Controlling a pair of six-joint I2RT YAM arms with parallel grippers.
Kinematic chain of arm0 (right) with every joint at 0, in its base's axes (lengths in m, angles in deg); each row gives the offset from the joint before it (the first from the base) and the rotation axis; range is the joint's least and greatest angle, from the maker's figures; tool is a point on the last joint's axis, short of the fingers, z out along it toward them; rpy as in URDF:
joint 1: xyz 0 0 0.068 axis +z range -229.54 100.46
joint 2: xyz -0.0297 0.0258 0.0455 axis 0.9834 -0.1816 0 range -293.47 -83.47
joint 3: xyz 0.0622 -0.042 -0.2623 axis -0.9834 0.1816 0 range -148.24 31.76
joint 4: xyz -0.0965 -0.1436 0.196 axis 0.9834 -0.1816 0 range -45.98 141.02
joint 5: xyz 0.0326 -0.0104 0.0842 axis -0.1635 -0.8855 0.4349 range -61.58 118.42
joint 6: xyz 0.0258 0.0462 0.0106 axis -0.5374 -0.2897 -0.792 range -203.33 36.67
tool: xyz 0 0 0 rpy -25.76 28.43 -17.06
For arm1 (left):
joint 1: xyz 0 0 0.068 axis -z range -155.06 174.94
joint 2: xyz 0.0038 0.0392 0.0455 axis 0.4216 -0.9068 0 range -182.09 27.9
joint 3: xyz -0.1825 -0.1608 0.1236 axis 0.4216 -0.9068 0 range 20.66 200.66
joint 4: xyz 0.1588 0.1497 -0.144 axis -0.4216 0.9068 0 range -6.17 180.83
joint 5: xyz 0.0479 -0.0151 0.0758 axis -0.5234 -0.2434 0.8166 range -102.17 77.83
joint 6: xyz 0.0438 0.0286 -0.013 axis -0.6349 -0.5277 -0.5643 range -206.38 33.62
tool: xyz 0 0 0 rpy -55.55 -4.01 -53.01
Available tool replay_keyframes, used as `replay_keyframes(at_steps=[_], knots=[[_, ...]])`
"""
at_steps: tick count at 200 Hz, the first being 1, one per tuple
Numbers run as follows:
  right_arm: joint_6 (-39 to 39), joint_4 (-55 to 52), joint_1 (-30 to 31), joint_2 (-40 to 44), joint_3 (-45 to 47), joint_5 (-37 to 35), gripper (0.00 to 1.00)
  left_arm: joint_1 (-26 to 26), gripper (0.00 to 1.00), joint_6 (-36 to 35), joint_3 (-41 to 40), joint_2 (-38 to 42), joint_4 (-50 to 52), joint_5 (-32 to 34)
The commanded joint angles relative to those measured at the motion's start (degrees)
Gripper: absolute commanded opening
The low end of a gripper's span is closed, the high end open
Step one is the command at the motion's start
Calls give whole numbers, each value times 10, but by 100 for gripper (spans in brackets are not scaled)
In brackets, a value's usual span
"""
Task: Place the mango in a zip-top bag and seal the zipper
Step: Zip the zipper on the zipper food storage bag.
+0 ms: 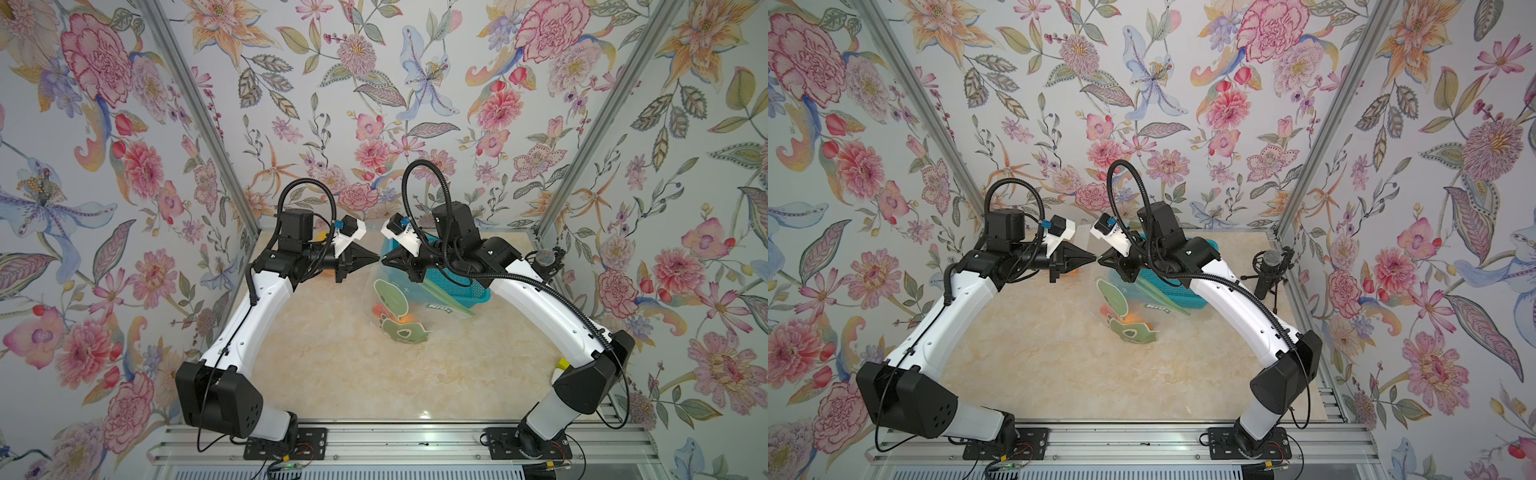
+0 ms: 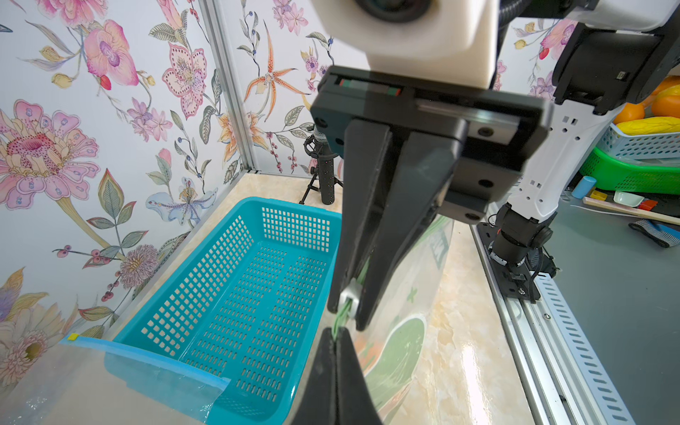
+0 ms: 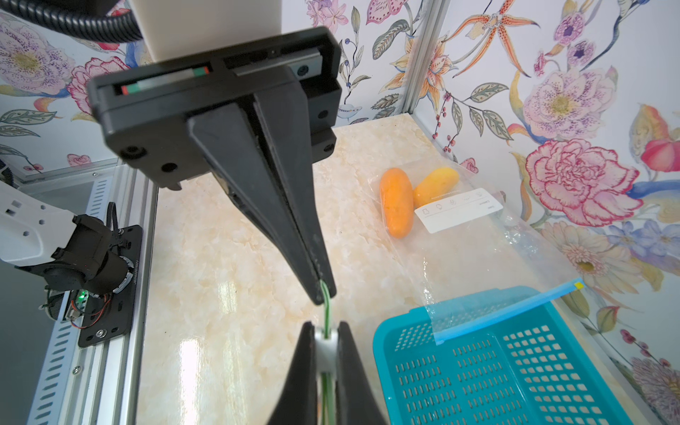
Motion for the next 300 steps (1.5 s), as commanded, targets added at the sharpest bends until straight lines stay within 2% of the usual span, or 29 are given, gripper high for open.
replay_keyframes(at_steps=[1,15,49,83,141,198,249,279,300], knots=[[10,-3,-5,14,9,3,0,3,0,60,-14,33,-59,60],[11,-3,-10,23,17,2,0,2,0,105,-27,53,-97,131],[14,-3,-25,48,46,-1,0,-2,0,149,-63,102,-149,225],[17,-3,-36,78,81,-5,0,-18,0,182,-81,117,-166,273],[21,-3,-117,169,186,1,0,-65,0,287,-130,138,-223,383],[2,0,-171,216,238,-2,0,-83,0,320,-150,153,-233,407],[-34,10,-152,201,218,12,0,-84,0,330,-150,174,-210,445],[-82,12,-85,178,190,-46,0,-84,0,358,-140,208,-165,533],[-135,12,-49,160,161,-35,0,-84,0,380,-129,240,-105,624]])
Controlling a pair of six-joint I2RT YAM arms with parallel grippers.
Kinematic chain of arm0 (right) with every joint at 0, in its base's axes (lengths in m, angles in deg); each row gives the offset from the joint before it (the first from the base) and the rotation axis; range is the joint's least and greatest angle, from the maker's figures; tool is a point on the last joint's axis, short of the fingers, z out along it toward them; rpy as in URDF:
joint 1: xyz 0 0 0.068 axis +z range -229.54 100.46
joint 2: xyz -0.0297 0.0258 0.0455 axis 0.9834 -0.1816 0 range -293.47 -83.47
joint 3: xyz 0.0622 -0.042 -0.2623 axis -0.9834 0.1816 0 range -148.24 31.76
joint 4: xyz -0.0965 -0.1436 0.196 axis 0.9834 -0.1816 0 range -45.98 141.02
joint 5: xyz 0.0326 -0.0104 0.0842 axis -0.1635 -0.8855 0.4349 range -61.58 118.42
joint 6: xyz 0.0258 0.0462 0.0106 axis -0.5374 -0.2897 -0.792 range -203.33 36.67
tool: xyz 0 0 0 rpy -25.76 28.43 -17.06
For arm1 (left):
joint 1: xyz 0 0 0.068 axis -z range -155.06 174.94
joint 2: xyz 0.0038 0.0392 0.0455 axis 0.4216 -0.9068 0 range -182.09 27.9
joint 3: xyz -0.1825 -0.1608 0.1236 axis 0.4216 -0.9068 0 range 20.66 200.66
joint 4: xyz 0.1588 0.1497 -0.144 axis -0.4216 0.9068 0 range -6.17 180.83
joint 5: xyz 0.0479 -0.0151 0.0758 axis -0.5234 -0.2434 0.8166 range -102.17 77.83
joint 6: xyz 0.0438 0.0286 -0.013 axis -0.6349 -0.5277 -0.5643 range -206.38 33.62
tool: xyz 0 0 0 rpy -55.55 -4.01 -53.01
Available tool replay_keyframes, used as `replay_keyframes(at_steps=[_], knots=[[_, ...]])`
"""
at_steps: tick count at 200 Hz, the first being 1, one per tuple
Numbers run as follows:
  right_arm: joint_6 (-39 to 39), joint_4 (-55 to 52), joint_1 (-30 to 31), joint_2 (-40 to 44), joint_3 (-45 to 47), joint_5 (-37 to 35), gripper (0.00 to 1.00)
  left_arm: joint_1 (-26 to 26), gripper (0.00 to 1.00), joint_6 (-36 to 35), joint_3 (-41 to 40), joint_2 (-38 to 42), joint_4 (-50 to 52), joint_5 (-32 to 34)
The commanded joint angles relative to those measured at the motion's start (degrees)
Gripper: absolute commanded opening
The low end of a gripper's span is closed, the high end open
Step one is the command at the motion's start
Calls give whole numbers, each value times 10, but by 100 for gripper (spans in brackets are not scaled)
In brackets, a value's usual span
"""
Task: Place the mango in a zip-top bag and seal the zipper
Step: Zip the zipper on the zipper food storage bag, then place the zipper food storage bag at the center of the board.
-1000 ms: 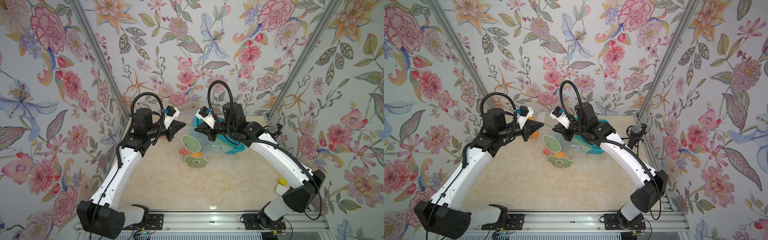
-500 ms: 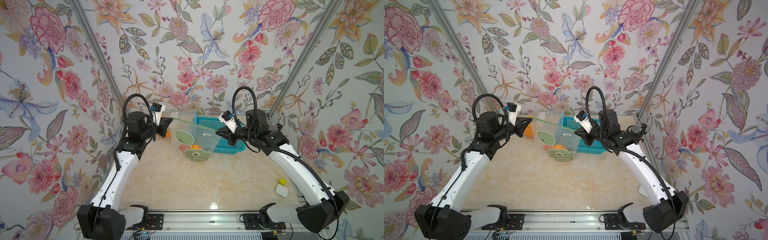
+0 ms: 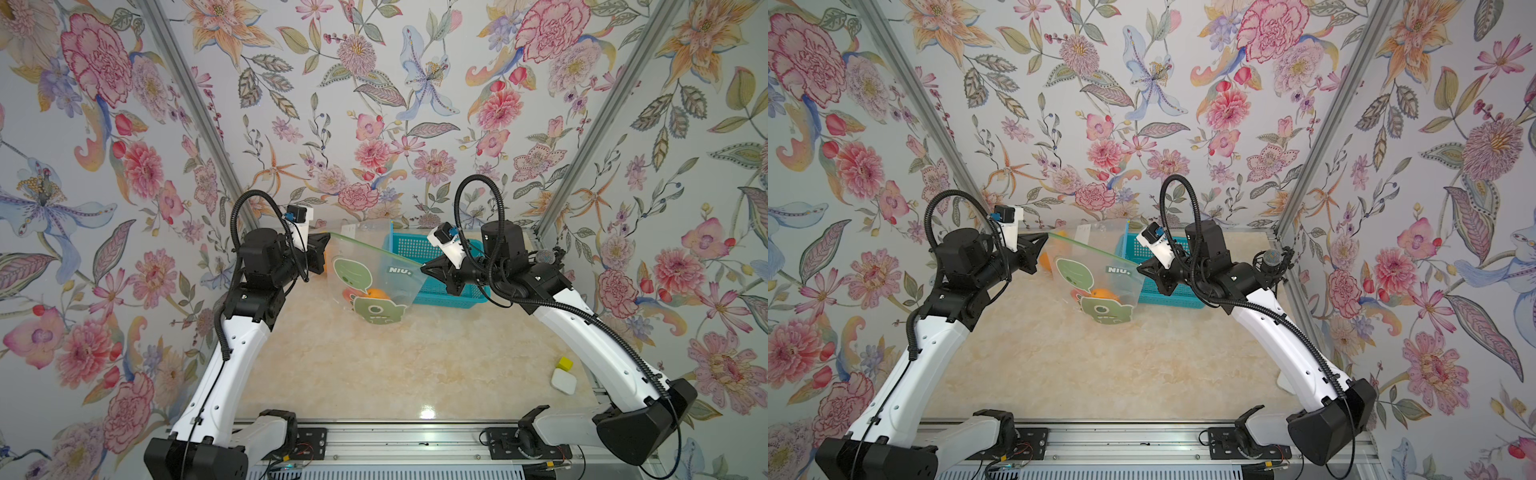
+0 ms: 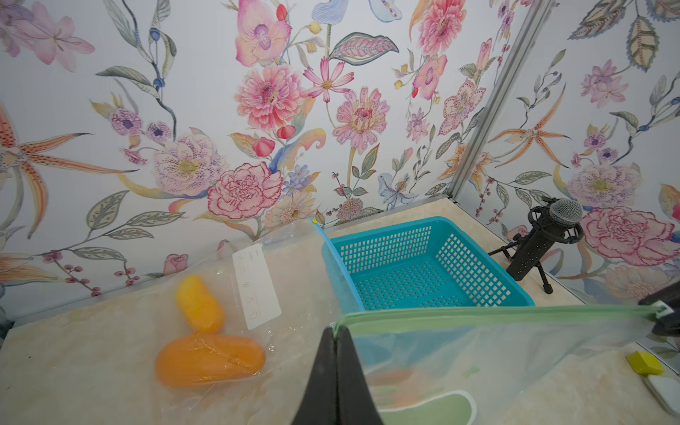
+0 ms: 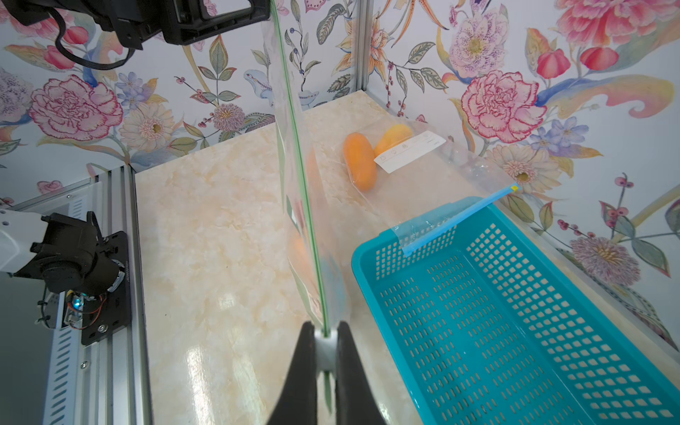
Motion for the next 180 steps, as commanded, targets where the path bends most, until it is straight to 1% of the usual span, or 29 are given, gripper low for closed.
replay_keyframes(at_steps=[1,6,10,23,35,50,63,87,120,150,180], knots=[[-68,-26,27,-15,-36,-29,0,-25,0,46,21,45,51,187],[-76,-26,31,-21,-42,-30,0,-24,0,51,20,53,64,208],[-82,-26,52,-26,-48,-31,0,-25,0,55,18,60,72,227],[-103,-25,75,-48,-67,-40,0,-25,0,68,7,81,93,275],[-128,-25,84,-73,-86,-40,0,-25,0,78,-7,98,98,308],[-145,-25,92,-105,-109,-18,0,-25,0,90,-22,107,99,345],[-149,-25,104,-129,-127,-30,0,-24,0,92,-26,100,100,364],[-166,-25,105,-173,-160,-59,0,-25,0,94,-46,75,58,340],[-171,-25,82,-238,-193,-96,0,-24,0,102,-79,27,-6,291],[-166,-26,61,-302,-236,-116,0,-25,0,91,-103,-24,-58,304],[-166,-24,48,-359,-289,-137,0,-25,0,79,-106,-74,-104,325]])
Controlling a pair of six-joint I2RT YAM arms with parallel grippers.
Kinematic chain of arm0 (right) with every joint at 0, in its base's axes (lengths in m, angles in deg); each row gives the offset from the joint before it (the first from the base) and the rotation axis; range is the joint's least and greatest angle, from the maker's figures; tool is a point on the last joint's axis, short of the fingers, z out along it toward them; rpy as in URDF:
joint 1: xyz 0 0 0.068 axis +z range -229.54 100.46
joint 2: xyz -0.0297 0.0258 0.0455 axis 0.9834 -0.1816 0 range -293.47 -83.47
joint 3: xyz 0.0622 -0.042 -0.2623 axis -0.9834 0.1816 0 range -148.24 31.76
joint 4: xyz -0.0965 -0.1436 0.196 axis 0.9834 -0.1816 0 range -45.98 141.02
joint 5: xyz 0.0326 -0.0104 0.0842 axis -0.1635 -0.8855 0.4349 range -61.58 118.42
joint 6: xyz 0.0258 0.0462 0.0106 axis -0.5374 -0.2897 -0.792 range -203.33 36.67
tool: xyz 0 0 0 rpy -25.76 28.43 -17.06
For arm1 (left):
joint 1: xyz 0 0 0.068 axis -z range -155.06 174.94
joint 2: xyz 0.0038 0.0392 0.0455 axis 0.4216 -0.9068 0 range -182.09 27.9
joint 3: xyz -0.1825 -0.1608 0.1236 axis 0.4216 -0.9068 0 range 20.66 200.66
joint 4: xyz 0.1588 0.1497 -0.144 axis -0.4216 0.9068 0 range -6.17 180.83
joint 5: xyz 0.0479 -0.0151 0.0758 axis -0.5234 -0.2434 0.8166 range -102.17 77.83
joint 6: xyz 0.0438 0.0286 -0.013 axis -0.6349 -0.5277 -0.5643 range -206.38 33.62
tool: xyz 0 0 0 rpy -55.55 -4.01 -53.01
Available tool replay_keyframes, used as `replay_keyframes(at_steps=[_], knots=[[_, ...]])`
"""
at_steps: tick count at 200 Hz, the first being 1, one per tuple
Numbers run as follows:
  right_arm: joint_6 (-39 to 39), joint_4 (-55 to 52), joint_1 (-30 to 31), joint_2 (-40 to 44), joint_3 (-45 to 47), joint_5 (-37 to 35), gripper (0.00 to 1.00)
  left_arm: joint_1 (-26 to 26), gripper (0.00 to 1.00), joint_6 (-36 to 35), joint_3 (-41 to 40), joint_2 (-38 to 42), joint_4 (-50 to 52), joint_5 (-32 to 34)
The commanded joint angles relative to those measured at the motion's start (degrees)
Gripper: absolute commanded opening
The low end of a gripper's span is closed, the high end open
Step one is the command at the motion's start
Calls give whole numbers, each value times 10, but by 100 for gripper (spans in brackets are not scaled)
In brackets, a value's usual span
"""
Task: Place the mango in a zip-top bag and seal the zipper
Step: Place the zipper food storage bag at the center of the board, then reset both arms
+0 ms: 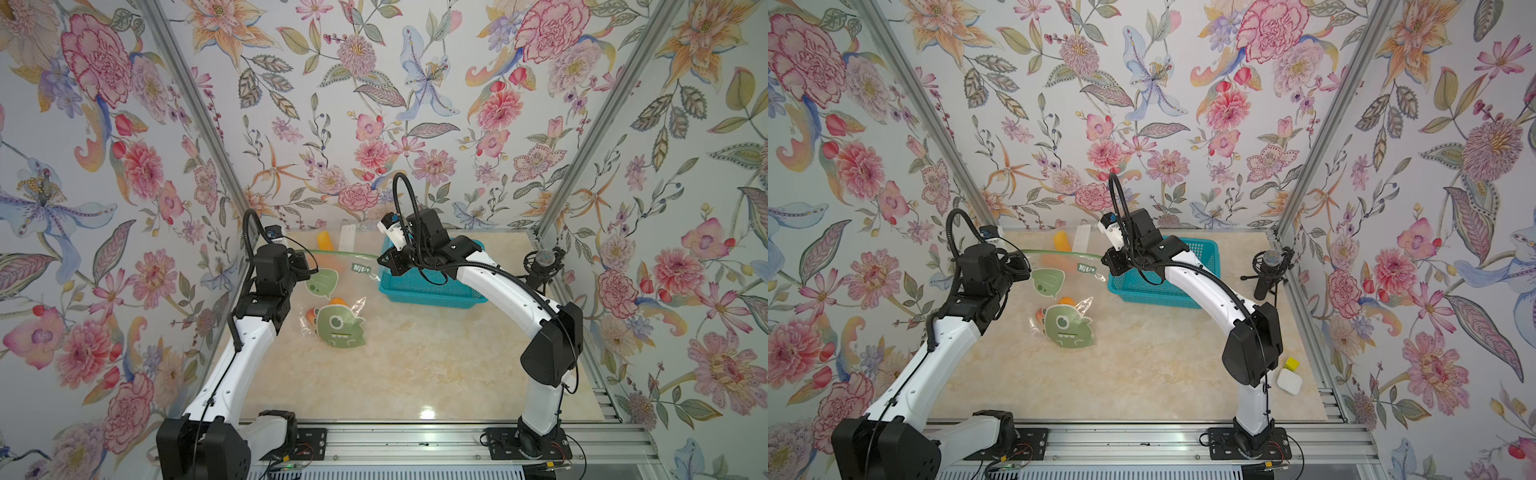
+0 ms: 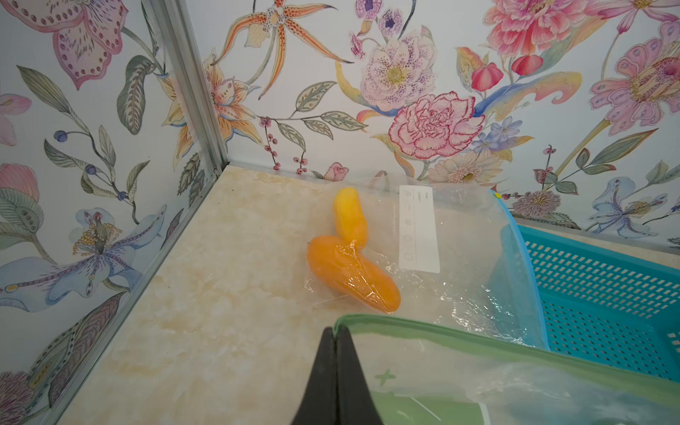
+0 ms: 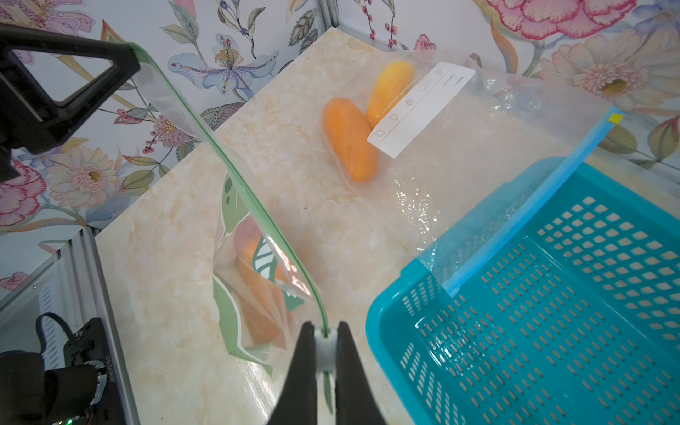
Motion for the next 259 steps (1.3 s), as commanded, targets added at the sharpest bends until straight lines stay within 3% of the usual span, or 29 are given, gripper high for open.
replay_keyframes(at_steps=[1,62,76,87,108,124,137,156,179,221,259], knots=[[-8,-12,-10,-32,-44,-34,0,-8,0,-2,-3,-30,-70,35],[-11,-9,-20,-124,-137,-60,17,-8,2,-2,17,-104,-132,30],[-15,-9,-39,-141,-154,-70,32,-8,7,1,19,-122,-146,14],[-21,-9,-45,-151,-165,-67,40,-8,15,6,23,-133,-151,8],[-31,-10,-54,-150,-166,-54,56,-8,45,7,29,-136,-153,5],[-28,-9,-57,-127,-149,-59,62,-8,69,2,29,-121,-150,6],[-23,-9,-58,-102,-126,-75,65,-8,79,1,22,-99,-143,12],[-19,-5,-62,-44,-65,-100,65,-8,89,3,-13,-50,-143,31],[-19,45,-64,63,83,-154,68,-7,99,11,-90,36,-149,77],[-45,139,-82,297,389,-288,74,-8,99,33,-279,228,-173,182],[-69,190,-134,467,600,-397,92,-6,99,24,-409,338,-232,240]])
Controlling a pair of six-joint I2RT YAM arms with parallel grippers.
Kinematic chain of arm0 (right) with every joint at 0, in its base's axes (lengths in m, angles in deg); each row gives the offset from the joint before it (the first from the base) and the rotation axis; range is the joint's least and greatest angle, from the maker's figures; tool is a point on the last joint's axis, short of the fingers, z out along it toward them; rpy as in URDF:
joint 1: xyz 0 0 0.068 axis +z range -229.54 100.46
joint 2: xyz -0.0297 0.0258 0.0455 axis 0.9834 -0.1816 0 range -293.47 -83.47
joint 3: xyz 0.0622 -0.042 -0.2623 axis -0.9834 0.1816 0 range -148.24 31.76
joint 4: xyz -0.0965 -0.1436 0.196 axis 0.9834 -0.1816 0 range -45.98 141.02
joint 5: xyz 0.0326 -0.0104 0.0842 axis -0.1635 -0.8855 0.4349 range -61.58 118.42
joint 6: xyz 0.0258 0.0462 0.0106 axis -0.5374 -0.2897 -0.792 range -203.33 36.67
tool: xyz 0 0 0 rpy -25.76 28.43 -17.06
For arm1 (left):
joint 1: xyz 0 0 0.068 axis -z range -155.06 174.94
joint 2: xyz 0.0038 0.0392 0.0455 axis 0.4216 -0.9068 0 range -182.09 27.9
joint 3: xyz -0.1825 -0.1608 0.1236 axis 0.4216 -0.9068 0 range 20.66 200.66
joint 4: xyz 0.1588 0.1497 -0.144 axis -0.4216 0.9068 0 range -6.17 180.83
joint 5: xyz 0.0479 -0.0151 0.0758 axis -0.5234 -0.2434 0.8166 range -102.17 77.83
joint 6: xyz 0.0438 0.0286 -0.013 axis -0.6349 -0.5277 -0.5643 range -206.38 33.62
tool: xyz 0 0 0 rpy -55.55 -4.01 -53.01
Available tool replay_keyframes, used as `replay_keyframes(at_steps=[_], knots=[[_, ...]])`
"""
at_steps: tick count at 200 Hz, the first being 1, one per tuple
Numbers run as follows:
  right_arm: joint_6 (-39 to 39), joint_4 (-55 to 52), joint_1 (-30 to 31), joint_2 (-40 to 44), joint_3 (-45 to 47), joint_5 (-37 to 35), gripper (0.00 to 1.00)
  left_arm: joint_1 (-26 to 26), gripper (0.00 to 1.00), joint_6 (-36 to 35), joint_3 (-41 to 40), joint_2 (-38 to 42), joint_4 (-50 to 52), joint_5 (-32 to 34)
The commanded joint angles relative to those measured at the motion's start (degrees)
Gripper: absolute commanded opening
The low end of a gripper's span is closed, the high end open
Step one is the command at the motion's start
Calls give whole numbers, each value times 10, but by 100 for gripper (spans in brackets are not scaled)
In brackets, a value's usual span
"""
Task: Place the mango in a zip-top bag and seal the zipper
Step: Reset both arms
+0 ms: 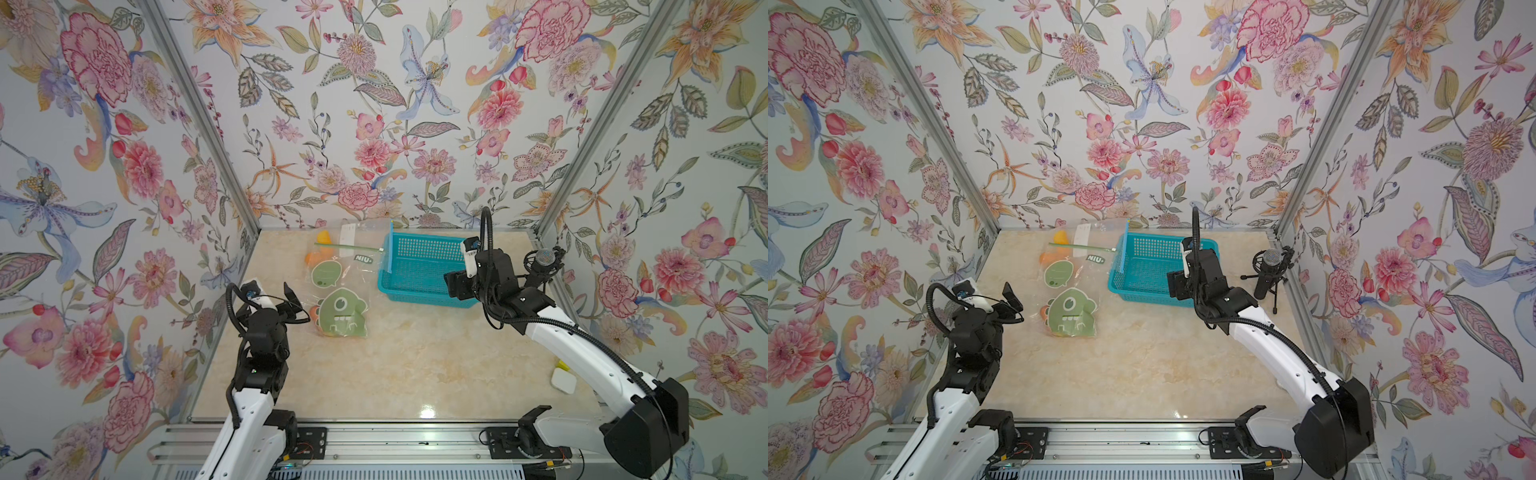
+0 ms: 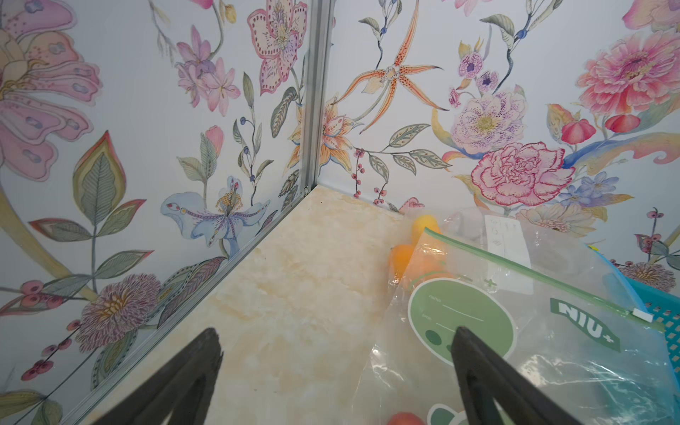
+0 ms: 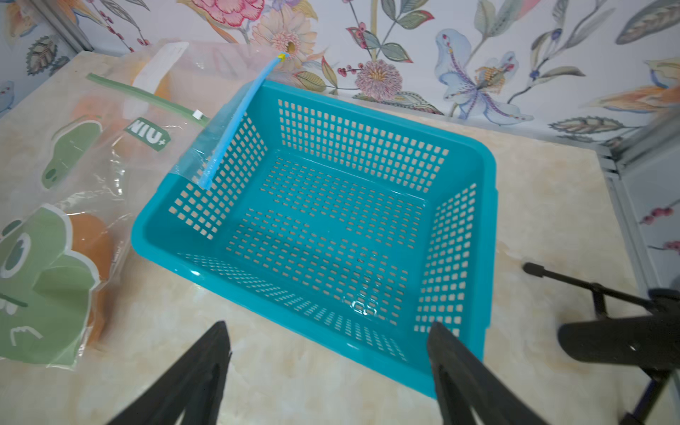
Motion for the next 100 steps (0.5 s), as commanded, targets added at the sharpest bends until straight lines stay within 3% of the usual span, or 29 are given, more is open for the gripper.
replay_keyframes(at_steps=[1,10,24,55,84,100], knots=[[-24,51,-34,57,96,-103,92,-3,99,8,-51,31,-50,65],[-26,64,-51,77,129,-120,100,-3,99,5,-67,28,-65,73],[-24,99,-81,98,177,-140,100,-4,99,-14,-86,12,-101,75],[-28,211,-196,116,273,-111,100,-9,99,-56,-103,-73,-201,63],[34,455,-252,126,396,-90,100,-28,99,-87,-104,-171,-293,15],[47,510,-279,102,414,-75,100,-37,99,-102,-105,-212,-337,-11]])
